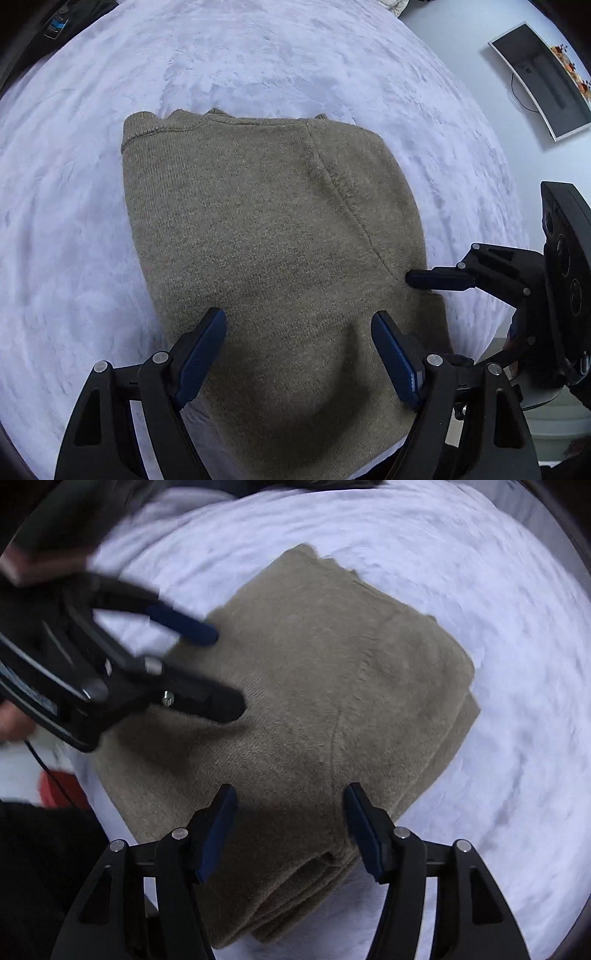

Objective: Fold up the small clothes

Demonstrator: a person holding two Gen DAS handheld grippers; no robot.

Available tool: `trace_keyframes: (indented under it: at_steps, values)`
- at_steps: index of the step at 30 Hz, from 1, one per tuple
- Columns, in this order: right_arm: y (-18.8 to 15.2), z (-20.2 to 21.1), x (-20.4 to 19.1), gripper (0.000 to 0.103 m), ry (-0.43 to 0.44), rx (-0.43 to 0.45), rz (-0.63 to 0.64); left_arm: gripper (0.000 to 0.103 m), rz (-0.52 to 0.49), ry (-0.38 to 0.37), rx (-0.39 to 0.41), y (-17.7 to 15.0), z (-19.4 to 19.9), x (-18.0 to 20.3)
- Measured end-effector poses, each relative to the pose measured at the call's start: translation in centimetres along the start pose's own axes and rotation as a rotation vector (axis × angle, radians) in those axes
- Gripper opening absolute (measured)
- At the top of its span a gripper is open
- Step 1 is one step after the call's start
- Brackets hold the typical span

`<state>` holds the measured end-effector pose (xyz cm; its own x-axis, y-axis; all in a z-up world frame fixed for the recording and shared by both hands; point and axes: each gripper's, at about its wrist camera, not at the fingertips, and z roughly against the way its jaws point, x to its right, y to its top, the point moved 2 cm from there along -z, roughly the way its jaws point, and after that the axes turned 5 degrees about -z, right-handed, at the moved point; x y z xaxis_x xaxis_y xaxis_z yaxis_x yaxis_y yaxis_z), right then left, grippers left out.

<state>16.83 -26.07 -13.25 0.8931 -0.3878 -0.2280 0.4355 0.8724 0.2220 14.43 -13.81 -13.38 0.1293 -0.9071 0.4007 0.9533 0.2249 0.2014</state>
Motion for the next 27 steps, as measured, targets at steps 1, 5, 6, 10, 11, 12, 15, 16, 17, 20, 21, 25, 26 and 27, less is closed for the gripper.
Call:
trace_keyframes:
  at_steps: [1,5,6,10,11,12,15,16,17,20,21,25,26,27]
  values:
    - [0.0,0.0,0.3,0.064,0.007,0.004,-0.017,0.082,-0.008,0.007,-0.007,0.1,-0.1,0.1]
    - [0.4,0.6,0.6,0.064,0.004,-0.019,-0.001,0.082,-0.015,0.032,-0.007,0.5,2.1,0.4]
    - [1.2,0.9,0.2,0.065,0.004,-0.027,-0.018,0.082,-0.005,0.043,0.028,0.7,3.3,0.1]
    - [3.2,4.5,2.3,0.068,0.019,0.114,-0.118,0.082,0.072,0.109,0.086,3.3,4.6,-2.2]
    - [4.2,4.7,3.3,0.069,0.01,0.139,-0.151,0.082,0.089,0.14,0.08,4.1,4.2,-2.9]
    - [5.1,4.6,4.1,0.069,0.003,0.148,-0.17,0.082,0.103,0.173,0.068,4.9,3.6,-3.6]
    - [7.7,3.1,5.6,0.069,-0.001,0.152,-0.183,0.082,0.177,0.216,0.014,6.4,1.4,-5.8]
    - [8.5,2.2,5.9,0.069,0.016,0.14,-0.186,0.082,0.201,0.251,-0.014,6.7,0.5,-6.7]
    - [9.1,1.3,6.2,0.069,0.044,0.122,-0.183,0.082,0.214,0.28,-0.03,6.8,-0.2,-7.6]
    - [9.7,-1.1,6.1,0.069,0.057,0.066,-0.146,0.084,0.234,0.285,-0.074,6.5,-2.0,-9.3]
    - [9.2,-1.6,6.9,0.069,0.037,0.06,-0.141,0.086,0.234,0.281,-0.068,6.3,-2.2,-9.5]
    - [8.4,-2.0,9.7,0.068,0.081,0.063,-0.24,0.088,0.197,0.304,-0.065,6.2,-2.1,-9.2]
    - [8.4,-1.7,9.7,0.068,0.077,0.059,-0.242,0.088,0.201,0.309,-0.071,6.3,-1.8,-9.2]
    - [8.4,-1.3,9.5,0.069,0.06,0.052,-0.232,0.088,0.205,0.321,-0.073,6.3,-1.2,-9.1]
